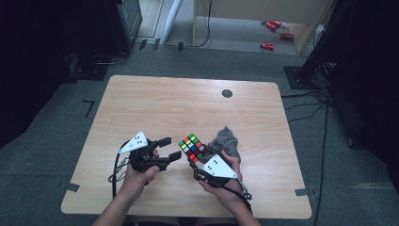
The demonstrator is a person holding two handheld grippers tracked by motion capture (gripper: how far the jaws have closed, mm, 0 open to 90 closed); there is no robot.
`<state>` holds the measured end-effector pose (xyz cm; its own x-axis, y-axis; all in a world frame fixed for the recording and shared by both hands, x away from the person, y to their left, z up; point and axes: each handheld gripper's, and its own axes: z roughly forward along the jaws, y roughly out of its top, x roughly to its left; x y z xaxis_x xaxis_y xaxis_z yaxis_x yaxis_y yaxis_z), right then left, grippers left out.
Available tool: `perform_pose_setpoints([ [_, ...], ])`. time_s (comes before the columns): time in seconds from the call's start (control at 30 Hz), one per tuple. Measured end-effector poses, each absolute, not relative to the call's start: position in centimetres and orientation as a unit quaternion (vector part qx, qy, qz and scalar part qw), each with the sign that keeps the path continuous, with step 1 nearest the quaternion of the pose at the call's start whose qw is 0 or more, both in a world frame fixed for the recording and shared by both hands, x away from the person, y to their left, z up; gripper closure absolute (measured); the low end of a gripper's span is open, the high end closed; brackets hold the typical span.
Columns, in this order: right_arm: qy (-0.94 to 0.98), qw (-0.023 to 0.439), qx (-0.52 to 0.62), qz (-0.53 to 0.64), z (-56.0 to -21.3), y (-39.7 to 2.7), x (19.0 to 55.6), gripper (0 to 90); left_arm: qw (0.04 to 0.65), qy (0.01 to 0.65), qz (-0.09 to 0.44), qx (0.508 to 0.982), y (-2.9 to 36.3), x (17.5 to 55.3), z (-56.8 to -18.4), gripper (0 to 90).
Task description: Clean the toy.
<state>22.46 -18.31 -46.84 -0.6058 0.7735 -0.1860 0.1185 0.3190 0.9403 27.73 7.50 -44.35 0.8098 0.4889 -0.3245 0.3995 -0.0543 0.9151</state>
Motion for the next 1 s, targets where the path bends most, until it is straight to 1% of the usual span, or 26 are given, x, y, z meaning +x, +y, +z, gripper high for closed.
perform_pose_setpoints([
  [0.13, 0.732, 0.310, 0.325, 0.512, -45.9, -20.0, 23.0, 35.0, 0.614, 0.295, 0.051, 0.730, 8.0, 28.0, -44.5, 20.6],
  [0.23, 0.725, 0.296, 0.342, 0.519, -45.1, -20.8, 23.1, 34.9, 0.599, 0.271, 0.073, 0.750, 7.6, 27.8, -44.9, 19.3],
  [0.33, 0.731, 0.283, 0.343, 0.518, -44.6, -20.7, 23.0, 34.9, 0.572, 0.246, 0.101, 0.776, 6.7, 27.5, -45.4, 19.3],
  [0.4, 0.738, 0.263, 0.342, 0.519, -44.3, -20.5, 22.9, 34.9, 0.568, 0.233, 0.113, 0.781, 6.2, 27.2, -45.7, 19.0],
  [0.43, 0.738, 0.257, 0.344, 0.521, -44.3, -20.3, 22.8, 34.9, 0.564, 0.220, 0.132, 0.785, 5.7, 26.9, -45.9, 18.6],
  [0.47, 0.739, 0.250, 0.345, 0.521, -44.3, -20.2, 22.8, 34.9, 0.564, 0.220, 0.132, 0.785, 5.7, 26.9, -45.9, 18.6],
  [0.6, 0.735, 0.239, 0.358, 0.523, -44.0, -20.1, 22.7, 34.9, 0.534, 0.175, 0.201, 0.802, 4.9, 26.2, -46.6, 18.0],
  [0.67, 0.731, 0.232, 0.367, 0.527, -43.7, -20.1, 22.6, 34.9, 0.526, 0.163, 0.224, 0.804, 4.7, 25.9, -46.8, 18.0],
  [0.83, 0.737, 0.204, 0.382, 0.519, -43.6, -19.4, 22.4, 34.9, 0.519, 0.152, 0.242, 0.806, 4.3, 25.6, -47.0, 16.8],
  [1.0, 0.744, 0.184, 0.388, 0.512, -43.9, -18.5, 22.3, 34.9, 0.533, 0.136, 0.253, 0.796, 4.4, 25.3, -46.8, 16.1],
])
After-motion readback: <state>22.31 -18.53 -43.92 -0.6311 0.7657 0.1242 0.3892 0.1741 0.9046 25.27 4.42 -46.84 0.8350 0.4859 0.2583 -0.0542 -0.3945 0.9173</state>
